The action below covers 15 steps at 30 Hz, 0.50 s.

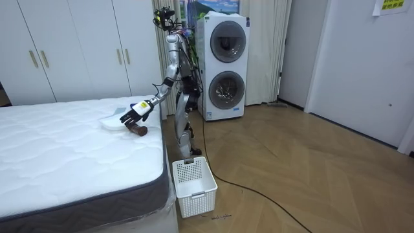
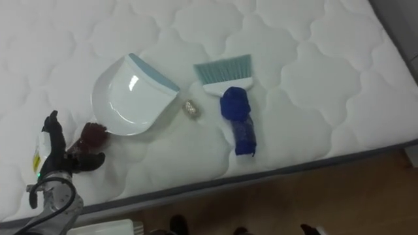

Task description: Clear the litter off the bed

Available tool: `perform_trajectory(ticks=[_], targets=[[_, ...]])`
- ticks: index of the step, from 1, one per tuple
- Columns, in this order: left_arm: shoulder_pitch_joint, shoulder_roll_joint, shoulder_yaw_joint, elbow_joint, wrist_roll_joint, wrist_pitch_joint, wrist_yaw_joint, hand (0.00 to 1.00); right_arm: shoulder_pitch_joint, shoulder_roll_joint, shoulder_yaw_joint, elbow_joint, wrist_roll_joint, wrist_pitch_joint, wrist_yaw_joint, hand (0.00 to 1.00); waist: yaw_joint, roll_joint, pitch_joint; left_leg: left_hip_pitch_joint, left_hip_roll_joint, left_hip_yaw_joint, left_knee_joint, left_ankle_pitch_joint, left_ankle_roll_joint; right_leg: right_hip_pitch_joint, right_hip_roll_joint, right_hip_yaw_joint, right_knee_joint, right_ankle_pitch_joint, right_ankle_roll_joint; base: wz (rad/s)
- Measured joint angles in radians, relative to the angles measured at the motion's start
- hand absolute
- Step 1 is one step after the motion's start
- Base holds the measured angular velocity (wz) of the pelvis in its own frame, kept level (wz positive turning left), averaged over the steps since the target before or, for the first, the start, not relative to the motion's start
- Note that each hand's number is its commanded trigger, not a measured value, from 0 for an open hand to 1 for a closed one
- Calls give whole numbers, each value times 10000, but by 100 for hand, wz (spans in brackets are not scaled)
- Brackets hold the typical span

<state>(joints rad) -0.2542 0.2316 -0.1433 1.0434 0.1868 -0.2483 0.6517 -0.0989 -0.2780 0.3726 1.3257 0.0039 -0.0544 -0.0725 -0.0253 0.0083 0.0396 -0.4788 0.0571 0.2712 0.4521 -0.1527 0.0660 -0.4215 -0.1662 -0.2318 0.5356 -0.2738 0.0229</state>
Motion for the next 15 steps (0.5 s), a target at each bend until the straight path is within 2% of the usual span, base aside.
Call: perform_trajectory(ticks=[7, 15], targets=[[-121, 0, -40, -1, -9, 8, -130, 0, -9, -33, 402, 0, 340, 5, 31, 0, 13, 43, 17, -311, 26, -98, 139, -3, -3, -235, -19, -154, 75, -16, -28, 2], [-291, 10, -264, 2, -103, 29, -276, 0, -70, -40, 409, -2, 284, 30, 119, 0, -46, 93, 63, -801, 8, -102, 327, -12, 11, -787, -114, -149, 438, -66, -80, 1]])
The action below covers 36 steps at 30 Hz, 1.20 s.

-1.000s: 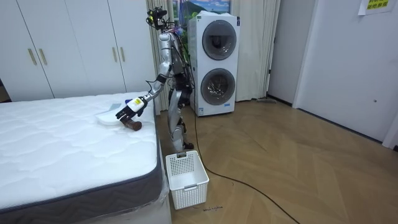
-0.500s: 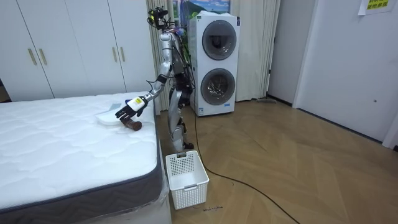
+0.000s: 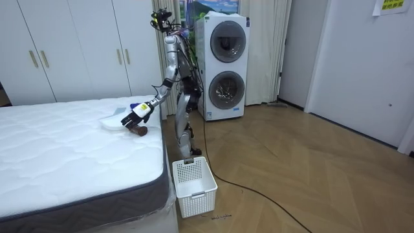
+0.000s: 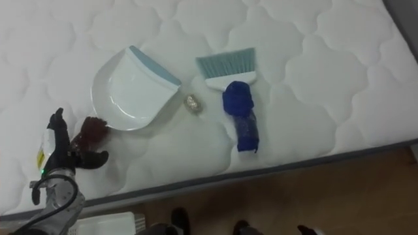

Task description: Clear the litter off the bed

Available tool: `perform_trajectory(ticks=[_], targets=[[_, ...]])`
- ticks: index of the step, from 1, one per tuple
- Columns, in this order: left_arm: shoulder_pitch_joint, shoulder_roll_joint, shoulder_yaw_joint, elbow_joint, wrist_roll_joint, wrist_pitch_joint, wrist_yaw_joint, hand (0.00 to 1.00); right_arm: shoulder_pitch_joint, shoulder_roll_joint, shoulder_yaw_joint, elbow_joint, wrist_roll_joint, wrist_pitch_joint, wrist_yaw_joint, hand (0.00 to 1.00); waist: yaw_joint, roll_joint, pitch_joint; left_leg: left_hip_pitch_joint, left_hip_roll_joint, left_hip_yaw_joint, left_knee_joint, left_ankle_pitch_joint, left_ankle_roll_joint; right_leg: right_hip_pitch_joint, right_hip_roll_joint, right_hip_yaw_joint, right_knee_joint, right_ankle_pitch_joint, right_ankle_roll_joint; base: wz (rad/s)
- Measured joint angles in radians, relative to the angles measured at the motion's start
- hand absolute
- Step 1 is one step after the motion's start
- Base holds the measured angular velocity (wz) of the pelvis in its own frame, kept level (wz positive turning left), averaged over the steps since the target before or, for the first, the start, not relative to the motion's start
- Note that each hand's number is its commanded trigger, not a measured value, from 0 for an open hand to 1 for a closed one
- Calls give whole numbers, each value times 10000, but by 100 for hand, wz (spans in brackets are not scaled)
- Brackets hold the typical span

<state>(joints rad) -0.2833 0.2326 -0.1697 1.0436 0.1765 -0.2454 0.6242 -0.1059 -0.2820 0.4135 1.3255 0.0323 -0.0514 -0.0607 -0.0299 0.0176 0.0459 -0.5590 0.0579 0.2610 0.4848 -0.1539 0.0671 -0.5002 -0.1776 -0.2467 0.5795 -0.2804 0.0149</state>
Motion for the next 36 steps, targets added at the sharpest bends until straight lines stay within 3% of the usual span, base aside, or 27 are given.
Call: perform_trajectory(ticks=[9, 14, 18, 22, 28, 36], targets=[[-295, 37, -356, 584, -458, 74, -193, 0, -24, -14, 88, -45, 55, 93, -46, 0, -88, -55, 78, -567, 125, -42, 702, -235, 2, -536, -79, -2, 707, -305, -45, 1], [-316, 247, -354, 791, -456, 78, -192, 0, -16, 5, 85, -39, 49, 95, -42, 0, -232, -201, 170, -706, 204, -24, 938, -261, -31, -773, -82, 4, 948, -374, -144, -1], [-347, 365, -353, 803, -456, 78, -201, 0, -9, 8, 69, -32, 50, 89, -10, 0, -261, -202, 174, -978, 377, 16, 1319, -416, -62, -968, -42, -24, 1201, -421, -217, -7], [-372, 593, -350, 808, -397, 127, -215, 0, -32, 8, 65, -63, 47, 85, -12, 0, -212, -132, 174, -1293, 695, 27, 1907, -726, -104, -1151, 47, -65, 1504, -557, -312, -13], [-671, 609, -351, 808, -328, 484, -213, 0, -23, -89, 63, -92, 48, 119, -55, 0, -230, 95, 159, -1718, 722, 51, 2322, -827, -56, -1639, -80, -64, 2034, -710, -339, 1], [-993, 630, -551, 802, -271, 732, -214, 0, 5, -167, 116, -119, 64, 285, 167, 0, -432, 204, 157, -2022, 695, 59, 2671, -850, -39, -2037, -286, -33, 2600, -883, -414, 1]])
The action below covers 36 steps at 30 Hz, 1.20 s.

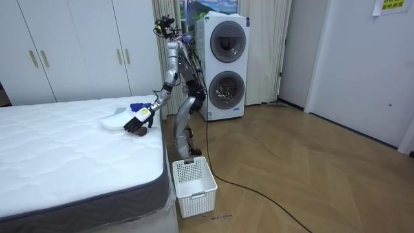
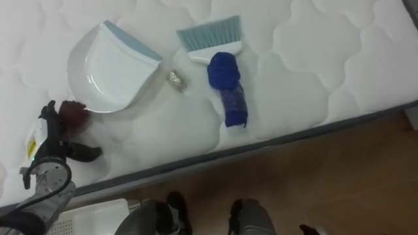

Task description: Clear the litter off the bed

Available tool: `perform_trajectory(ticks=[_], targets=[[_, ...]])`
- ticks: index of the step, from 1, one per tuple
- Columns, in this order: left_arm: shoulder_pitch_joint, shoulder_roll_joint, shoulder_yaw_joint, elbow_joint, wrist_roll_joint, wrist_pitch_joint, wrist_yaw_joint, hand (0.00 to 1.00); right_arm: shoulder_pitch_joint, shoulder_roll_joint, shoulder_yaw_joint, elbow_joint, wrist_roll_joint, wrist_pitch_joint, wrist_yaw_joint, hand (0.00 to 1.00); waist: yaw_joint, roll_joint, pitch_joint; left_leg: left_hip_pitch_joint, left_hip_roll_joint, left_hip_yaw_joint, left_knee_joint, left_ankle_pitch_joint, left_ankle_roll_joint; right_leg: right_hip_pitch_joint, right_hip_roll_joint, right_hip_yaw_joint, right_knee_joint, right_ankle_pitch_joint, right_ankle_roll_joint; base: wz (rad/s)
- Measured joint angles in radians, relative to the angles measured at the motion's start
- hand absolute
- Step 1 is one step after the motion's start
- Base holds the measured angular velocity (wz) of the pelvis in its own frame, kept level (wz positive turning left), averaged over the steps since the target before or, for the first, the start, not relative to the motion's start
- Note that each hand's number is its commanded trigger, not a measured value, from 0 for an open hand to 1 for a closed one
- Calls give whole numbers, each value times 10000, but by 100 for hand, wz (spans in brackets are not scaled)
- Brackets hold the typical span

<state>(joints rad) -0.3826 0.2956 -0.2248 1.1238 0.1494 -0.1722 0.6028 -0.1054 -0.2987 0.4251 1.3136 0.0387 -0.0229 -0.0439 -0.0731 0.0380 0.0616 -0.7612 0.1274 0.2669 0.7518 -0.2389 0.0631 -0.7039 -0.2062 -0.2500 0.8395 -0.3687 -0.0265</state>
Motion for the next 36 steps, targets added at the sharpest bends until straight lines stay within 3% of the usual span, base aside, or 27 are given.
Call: perform_trajectory(ticks=[6, 12, 16, 21, 24, 28, 36], targets=[[-243, 334, -279, -1, 15, 99, -4, 0, 131, -200, 141, -313, -39, 98, 27, 0, -134, 69, -4, -349, 57, -71, 352, -68, 34, -301, 29, -4, 230, 2, -20, -2], [-396, 350, -338, -2, -9, 104, -46, 0, 330, -236, 139, -506, -18, 169, 27, 0, -178, 150, -6, -588, 168, -101, 684, -172, 132, -432, -14, -69, 451, -38, -5, 1], [-697, 432, -392, -2, -429, 137, -342, 100, 288, -252, 126, -683, -4, 172, 40, 0, -200, 218, -2, -872, 162, -113, 870, -193, 178, -716, -27, -55, 665, -57, -1, 0], [-818, 716, -731, 105, -1417, 155, -1057, 100, 292, -245, 173, -733, -78, 186, 26, 0, -290, 243, 1, -980, 173, -128, 982, -229, 139, -830, -22, -24, 801, -94, -16, 1], [-1107, 880, -742, 430, -2308, 164, -1439, 100, 293, -251, 229, -739, -77, 441, 35, 0, -307, 242, 1, -973, 191, -129, 995, -232, 134, -836, -21, -13, 818, -94, -25, 0], [-1594, 1231, -707, 972, -3142, 461, -2366, 100, 291, -249, 224, -744, -86, 505, 56, 0, -354, 236, 4, -887, 164, -67, 976, -233, 135, -797, -29, 31, 832, -102, -27, -2], [-1652, 1209, -716, 1152, -3644, 1064, -3443, 100, 273, -246, 216, -963, -95, 905, 110, 0, -368, 214, 3, -868, 150, 9, 974, -316, 208, -816, -28, 119, 818, -149, 55, 0]])
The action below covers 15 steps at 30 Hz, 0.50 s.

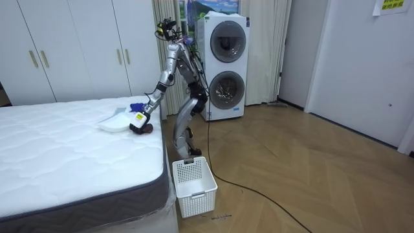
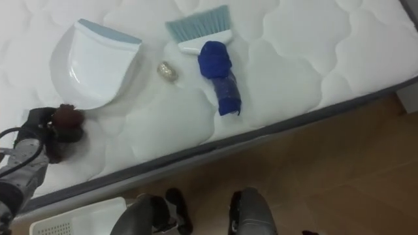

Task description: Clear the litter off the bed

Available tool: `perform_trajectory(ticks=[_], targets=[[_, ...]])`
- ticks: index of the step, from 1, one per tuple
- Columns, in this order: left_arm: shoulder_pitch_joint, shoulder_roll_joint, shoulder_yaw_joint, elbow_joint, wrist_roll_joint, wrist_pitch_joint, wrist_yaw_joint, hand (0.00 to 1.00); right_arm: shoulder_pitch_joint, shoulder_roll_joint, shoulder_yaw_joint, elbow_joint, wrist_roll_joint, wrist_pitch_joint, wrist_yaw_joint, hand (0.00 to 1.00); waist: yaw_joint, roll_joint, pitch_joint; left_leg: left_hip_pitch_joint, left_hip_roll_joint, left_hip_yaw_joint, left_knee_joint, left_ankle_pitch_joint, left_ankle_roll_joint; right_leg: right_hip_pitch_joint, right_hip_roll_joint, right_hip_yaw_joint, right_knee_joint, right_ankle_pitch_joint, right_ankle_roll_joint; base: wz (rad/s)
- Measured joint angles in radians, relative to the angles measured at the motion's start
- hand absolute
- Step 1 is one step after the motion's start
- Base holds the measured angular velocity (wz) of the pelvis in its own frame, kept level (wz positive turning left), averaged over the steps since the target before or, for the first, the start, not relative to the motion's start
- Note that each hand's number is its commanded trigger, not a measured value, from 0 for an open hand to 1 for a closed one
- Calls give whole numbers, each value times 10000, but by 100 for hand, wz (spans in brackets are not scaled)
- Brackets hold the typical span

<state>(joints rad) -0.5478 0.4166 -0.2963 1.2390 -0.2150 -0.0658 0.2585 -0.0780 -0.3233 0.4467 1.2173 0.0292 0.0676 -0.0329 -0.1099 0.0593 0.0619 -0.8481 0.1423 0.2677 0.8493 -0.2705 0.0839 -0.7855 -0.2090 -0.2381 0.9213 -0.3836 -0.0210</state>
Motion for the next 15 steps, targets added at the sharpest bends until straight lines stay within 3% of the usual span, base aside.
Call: perform_trajectory(ticks=[6, 10, 15], targets=[[-75, 18, 19, 10, -329, 318, -320, 100, -72, 11, 1, -174, -1, 101, -2, 0, -22, -48, -2, -9, -7, 28, -6, -16, -4, 2, -12, -24, -3, -25, 4, 0], [-81, 12, 148, 67, -310, 346, -333, 100, -68, 53, 14, -163, 2, 376, 4, 0, -59, -110, -1, 14, -8, 27, 0, -15, -4, 60, -16, -56, -10, -28, -2, 0], [-15, 26, 430, 135, -281, 349, -217, 100, -53, 116, -28, -148, 313, 388, -185, 0, -185, -238, -11, 195, -62, -25, -15, -16, -7, 264, 5, -81, -59, -33, 7, 0]])
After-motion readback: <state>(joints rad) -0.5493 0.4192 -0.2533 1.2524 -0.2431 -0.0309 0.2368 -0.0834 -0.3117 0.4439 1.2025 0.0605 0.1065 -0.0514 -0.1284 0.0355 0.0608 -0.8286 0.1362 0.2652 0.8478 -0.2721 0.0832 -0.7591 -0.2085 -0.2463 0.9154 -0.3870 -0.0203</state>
